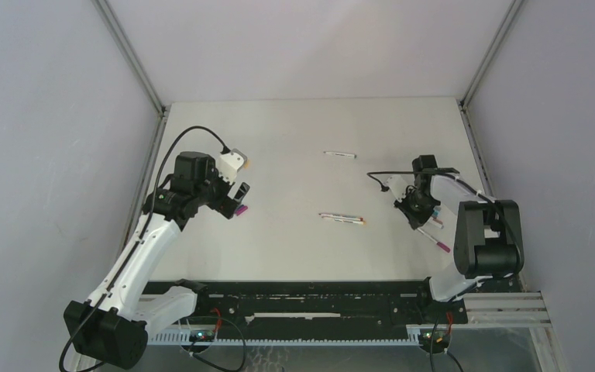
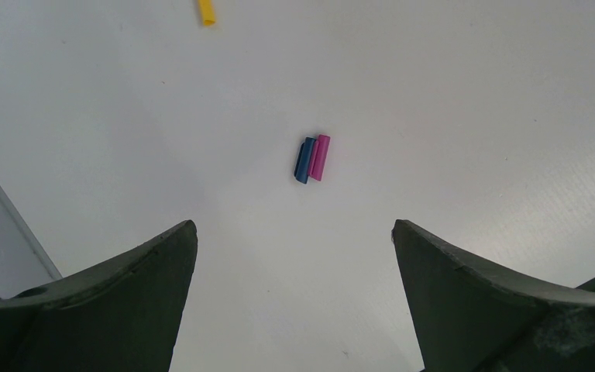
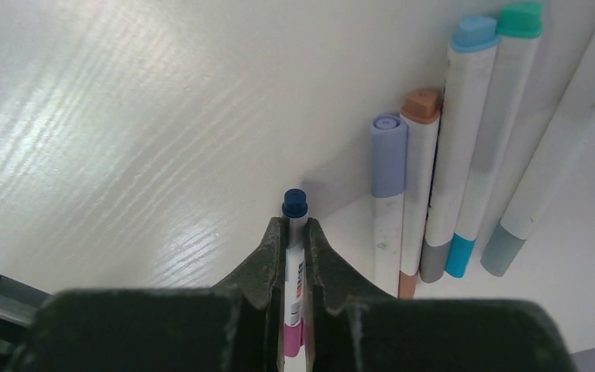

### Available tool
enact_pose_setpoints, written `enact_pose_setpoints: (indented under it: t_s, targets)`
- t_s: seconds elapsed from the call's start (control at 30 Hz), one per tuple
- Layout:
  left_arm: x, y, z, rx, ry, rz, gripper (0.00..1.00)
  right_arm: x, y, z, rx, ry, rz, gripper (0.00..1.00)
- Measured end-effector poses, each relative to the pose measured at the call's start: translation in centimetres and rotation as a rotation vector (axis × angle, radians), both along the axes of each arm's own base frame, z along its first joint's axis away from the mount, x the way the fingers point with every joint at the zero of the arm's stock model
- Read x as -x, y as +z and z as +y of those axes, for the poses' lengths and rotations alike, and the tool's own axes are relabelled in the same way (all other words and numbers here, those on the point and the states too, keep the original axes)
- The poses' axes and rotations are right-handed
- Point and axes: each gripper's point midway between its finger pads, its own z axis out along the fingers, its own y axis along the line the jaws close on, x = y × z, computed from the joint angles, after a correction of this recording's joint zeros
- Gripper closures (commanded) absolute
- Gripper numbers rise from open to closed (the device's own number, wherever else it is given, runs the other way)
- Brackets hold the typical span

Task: Open the pen caps
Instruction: Pick up the pen from the center of the board.

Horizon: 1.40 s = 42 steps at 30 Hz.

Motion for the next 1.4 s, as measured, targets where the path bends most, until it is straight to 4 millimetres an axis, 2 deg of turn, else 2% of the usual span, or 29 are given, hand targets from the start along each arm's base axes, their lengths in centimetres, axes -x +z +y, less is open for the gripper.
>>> enact_pose_setpoints:
  t_s: [0.2,0.4,0.53,0.77,0.9,1.1,1.4]
  targets:
    - [-0.1,0.0,0.2,-0.006,0.007,-0.004,0.0,-0.4,2.1,1.1,-0.029,0.005,-0.062,1.0]
    - [-0.3,0.4,0.1,-0.002,0.008,-0.023,0.0,-2.4,7.1,3.1,-0.121,0.001,-0.208,1.0]
    - [-0.3,1.1,-0.2,0.019,-0.006,-0.047,0.0,-3.2,10.5,5.7,-0.197,0.022,-0.318,1.0]
    - [0.4,2.6,-2.0,0.105,-0.093,-0.098,0.0,-3.7,16.1,11.2,-0.358,0.066,-0.478,1.0]
    - [0.4,2.7,-2.6,0.119,-0.125,-0.098,0.0,-4.2,19.8,14.1,-0.46,0.074,-0.569,1.0]
    - [0.1,3.8,-3.7,0.151,-0.175,-0.1,0.0,-5.2,24.9,17.2,-0.63,0.038,-0.67,1.0]
    - [-0.5,7.1,-6.7,0.215,-0.277,-0.146,0.0,-6.1,30.0,20.7,-0.895,-0.069,-0.705,1.0]
